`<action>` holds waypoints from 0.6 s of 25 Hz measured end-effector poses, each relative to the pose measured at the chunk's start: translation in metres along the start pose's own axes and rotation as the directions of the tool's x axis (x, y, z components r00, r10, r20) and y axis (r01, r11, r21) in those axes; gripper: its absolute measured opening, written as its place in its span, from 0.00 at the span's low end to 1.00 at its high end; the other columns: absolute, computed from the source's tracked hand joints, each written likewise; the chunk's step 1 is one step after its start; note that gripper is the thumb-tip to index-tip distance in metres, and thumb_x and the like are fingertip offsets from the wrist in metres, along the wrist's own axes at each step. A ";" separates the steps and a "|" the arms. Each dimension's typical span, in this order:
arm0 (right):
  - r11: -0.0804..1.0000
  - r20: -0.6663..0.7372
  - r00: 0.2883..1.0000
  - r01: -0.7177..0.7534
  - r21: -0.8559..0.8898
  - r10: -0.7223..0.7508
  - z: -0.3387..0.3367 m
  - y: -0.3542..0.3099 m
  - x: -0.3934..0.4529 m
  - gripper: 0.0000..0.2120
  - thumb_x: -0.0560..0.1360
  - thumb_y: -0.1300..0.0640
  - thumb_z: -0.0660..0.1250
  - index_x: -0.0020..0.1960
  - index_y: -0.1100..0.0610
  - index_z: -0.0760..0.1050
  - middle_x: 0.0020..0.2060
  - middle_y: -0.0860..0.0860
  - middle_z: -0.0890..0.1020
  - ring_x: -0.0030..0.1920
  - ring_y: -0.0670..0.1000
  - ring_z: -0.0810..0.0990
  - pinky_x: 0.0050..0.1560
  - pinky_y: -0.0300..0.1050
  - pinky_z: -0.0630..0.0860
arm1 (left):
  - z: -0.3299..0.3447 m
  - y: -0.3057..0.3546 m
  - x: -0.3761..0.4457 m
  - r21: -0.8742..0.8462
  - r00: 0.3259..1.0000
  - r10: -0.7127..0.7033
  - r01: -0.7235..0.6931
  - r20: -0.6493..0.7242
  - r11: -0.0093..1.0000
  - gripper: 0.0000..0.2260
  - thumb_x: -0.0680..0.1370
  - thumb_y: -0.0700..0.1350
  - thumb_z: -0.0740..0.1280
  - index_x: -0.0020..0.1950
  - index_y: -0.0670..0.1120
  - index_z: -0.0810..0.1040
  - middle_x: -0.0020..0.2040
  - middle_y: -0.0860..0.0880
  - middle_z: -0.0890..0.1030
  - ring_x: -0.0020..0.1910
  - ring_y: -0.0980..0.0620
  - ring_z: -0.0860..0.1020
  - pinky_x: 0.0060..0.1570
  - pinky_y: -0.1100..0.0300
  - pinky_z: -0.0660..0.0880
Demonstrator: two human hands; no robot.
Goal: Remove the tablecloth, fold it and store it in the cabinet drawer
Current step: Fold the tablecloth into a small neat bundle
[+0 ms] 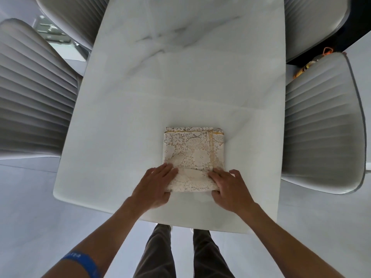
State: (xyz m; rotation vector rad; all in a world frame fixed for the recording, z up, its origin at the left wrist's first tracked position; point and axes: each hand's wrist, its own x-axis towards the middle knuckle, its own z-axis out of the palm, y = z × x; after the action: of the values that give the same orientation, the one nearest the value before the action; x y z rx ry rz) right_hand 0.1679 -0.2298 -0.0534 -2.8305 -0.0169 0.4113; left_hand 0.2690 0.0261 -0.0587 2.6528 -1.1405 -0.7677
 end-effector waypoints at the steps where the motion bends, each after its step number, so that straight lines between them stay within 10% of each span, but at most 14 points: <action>1: 0.989 0.035 0.999 -0.021 0.143 0.016 -0.009 0.008 -0.002 0.21 0.67 0.52 0.65 0.59 0.52 0.81 0.52 0.50 0.86 0.50 0.52 0.84 0.57 0.50 0.75 | -0.009 -0.004 0.000 -0.112 0.999 -0.011 0.015 0.031 0.994 0.30 0.70 0.51 0.65 0.73 0.54 0.69 0.71 0.49 0.73 0.69 0.49 0.73 0.65 0.54 0.70; 5: 0.432 0.294 0.925 -0.373 0.821 0.239 -0.026 0.031 -0.005 0.11 0.66 0.47 0.72 0.48 0.47 0.84 0.39 0.46 0.85 0.40 0.45 0.82 0.41 0.37 0.75 | -0.031 -0.020 -0.001 -0.688 0.927 -0.206 0.372 0.314 0.624 0.11 0.65 0.56 0.66 0.46 0.59 0.80 0.43 0.55 0.82 0.43 0.54 0.78 0.45 0.59 0.72; 8: 0.124 0.355 0.896 -0.397 0.909 0.269 -0.018 0.036 -0.001 0.15 0.69 0.57 0.76 0.54 0.51 0.81 0.49 0.49 0.87 0.51 0.49 0.85 0.48 0.38 0.80 | -0.028 -0.020 0.011 -0.891 0.908 -0.295 0.376 0.299 0.255 0.04 0.75 0.48 0.69 0.41 0.53 0.82 0.39 0.57 0.84 0.39 0.59 0.81 0.45 0.60 0.72; 11: 0.287 0.307 0.903 -0.392 0.874 0.299 -0.011 0.033 0.002 0.17 0.72 0.60 0.75 0.57 0.46 0.75 0.52 0.45 0.85 0.53 0.47 0.84 0.55 0.48 0.80 | -0.015 -0.011 0.010 -0.901 0.905 -0.361 0.333 0.224 0.277 0.06 0.79 0.52 0.67 0.47 0.51 0.79 0.42 0.56 0.82 0.42 0.57 0.79 0.44 0.62 0.72; 15: 0.610 0.118 0.950 -0.278 0.742 0.290 -0.009 0.023 -0.001 0.09 0.79 0.49 0.65 0.53 0.39 0.66 0.47 0.36 0.82 0.45 0.36 0.81 0.39 0.30 0.73 | 0.010 -0.011 -0.007 -0.705 0.932 -0.357 0.299 0.070 0.643 0.11 0.76 0.56 0.69 0.56 0.57 0.73 0.52 0.59 0.78 0.53 0.60 0.76 0.51 0.62 0.73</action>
State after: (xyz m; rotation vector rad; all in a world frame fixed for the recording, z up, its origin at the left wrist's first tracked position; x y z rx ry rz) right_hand 0.1688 -0.2546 -0.0509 -1.9852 0.5052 0.3505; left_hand 0.2665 0.0393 -0.0681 2.1780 -0.2144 -0.9159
